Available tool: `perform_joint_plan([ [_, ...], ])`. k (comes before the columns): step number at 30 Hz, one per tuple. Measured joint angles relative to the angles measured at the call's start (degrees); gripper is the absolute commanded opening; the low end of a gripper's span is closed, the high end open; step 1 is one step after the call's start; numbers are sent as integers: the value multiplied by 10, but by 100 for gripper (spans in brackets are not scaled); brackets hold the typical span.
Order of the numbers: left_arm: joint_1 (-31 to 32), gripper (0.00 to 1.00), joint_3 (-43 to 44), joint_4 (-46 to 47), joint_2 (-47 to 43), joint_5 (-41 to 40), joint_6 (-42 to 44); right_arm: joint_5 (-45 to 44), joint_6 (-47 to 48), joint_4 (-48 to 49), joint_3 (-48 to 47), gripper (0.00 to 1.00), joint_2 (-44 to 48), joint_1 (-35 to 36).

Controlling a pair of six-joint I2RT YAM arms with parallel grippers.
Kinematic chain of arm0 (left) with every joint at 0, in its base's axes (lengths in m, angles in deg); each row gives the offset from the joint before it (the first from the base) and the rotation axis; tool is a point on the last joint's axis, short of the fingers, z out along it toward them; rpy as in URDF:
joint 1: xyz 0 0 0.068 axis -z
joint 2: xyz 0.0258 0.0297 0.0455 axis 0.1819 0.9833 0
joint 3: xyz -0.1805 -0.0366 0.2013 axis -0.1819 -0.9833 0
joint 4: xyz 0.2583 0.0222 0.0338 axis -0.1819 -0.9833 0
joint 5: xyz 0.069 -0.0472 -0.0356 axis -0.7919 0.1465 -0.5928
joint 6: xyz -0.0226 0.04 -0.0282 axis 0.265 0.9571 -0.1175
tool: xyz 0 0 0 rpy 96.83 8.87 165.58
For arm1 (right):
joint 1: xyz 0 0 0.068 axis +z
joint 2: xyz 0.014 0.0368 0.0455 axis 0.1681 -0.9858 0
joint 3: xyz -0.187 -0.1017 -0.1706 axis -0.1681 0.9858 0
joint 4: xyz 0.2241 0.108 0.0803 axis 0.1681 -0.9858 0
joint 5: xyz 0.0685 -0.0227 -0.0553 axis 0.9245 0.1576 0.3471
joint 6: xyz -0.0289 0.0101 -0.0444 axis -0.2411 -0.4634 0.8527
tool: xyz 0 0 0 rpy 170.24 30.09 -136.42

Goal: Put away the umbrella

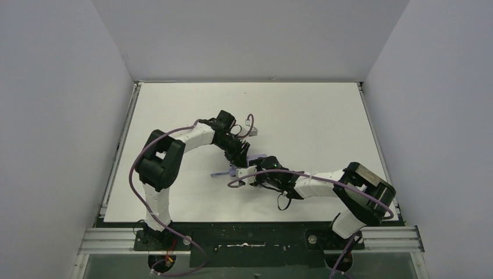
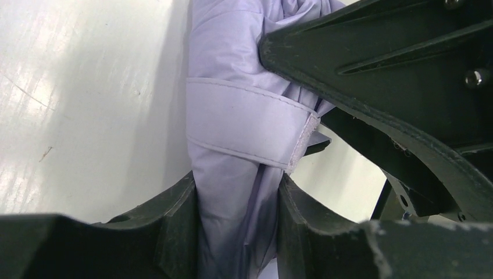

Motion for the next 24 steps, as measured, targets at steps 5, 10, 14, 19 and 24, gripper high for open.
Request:
perform_joint_plan([
  [5,7,5,5,-11,0,-8,3,2,-5,-20,0,60,15,0],
  [10,21,0,9,-19,0,-14,3,9,-23,-106,7,64,99,0],
  [14,23,0,12,-25,0,-21,3,20,-76,-169,10,63,208,6],
  [19,26,0,14,-27,0,-28,3,-11,-254,-195,20,59,367,19],
  [24,35,0,16,-30,-4,-50,-6,-90,-486,-222,25,56,435,19],
])
